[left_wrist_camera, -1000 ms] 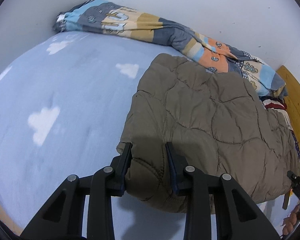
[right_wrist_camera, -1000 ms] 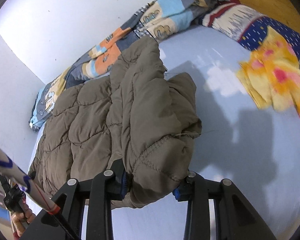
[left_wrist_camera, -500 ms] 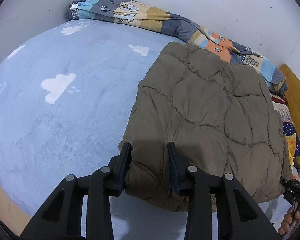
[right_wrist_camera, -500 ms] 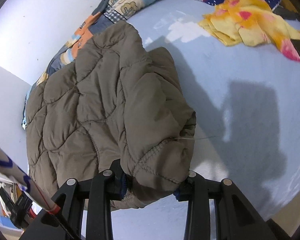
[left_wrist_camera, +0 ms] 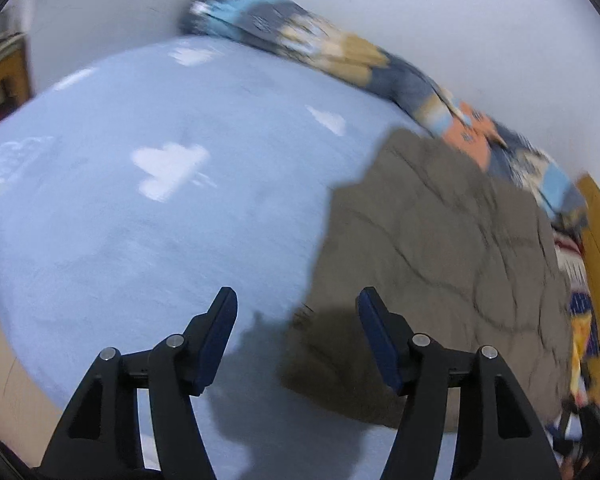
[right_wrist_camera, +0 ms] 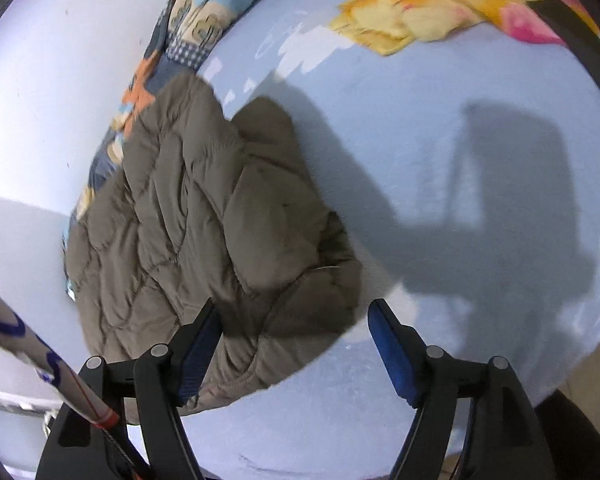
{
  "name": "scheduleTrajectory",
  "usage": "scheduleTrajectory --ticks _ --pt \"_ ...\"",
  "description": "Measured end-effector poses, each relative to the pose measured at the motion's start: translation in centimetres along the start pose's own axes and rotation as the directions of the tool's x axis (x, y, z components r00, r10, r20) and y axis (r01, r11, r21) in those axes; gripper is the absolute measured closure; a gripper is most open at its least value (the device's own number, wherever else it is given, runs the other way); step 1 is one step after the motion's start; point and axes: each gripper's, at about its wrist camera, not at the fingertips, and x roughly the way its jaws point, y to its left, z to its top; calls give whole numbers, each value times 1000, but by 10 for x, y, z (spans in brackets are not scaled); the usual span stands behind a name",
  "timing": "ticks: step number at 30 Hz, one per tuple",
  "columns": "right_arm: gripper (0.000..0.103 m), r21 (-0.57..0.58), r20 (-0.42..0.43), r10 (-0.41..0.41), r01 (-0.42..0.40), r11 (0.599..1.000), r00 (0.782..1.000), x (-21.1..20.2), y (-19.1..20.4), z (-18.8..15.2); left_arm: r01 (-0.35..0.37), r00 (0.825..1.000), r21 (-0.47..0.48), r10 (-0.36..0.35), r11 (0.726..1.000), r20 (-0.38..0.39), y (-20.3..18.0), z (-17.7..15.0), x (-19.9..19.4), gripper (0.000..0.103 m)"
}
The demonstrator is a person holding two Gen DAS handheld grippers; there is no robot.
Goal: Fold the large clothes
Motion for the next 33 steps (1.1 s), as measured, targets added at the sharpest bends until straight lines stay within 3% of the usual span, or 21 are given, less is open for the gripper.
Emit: scheduleTrajectory --ticks 4,9,12,15,18,21,25,29,33 --pt "25 -6 113 -74 75 997 991 -29 -1 0 -50 994 -17 51 999 98 4 9 -18 41" --pt "31 -175 200 -103 139 975 974 -34 45 -3 -34 987 165 8 986 159 -54 -1 -21 41" --pt "43 -332 230 -105 180 926 968 -19 89 -20 -1 984 337 -59 941 166 -109 -21 -17 41" --pt "49 -420 229 -150 236 877 962 4 112 -27 -7 990 461 -58 887 128 -141 -41 0 40" --pt "62 -379 168 -199 249 891 966 21 90 -19 -25 999 461 8 887 39 -142 -48 32 40" --pt "64 -313 79 -199 213 926 977 35 68 -9 -46 997 448 71 893 -38 -135 -52 59 40" --pt "64 -260 18 -197 195 946 980 46 57 -3 -85 994 483 109 872 -21 -139 -57 61 39" --pt "63 -292 72 -213 225 929 974 32 73 -6 -45 999 445 49 894 2 -142 -52 40 39" --pt "62 -372 148 -158 203 906 976 20 108 -8 -10 997 488 -30 873 74 -173 -45 16 39"
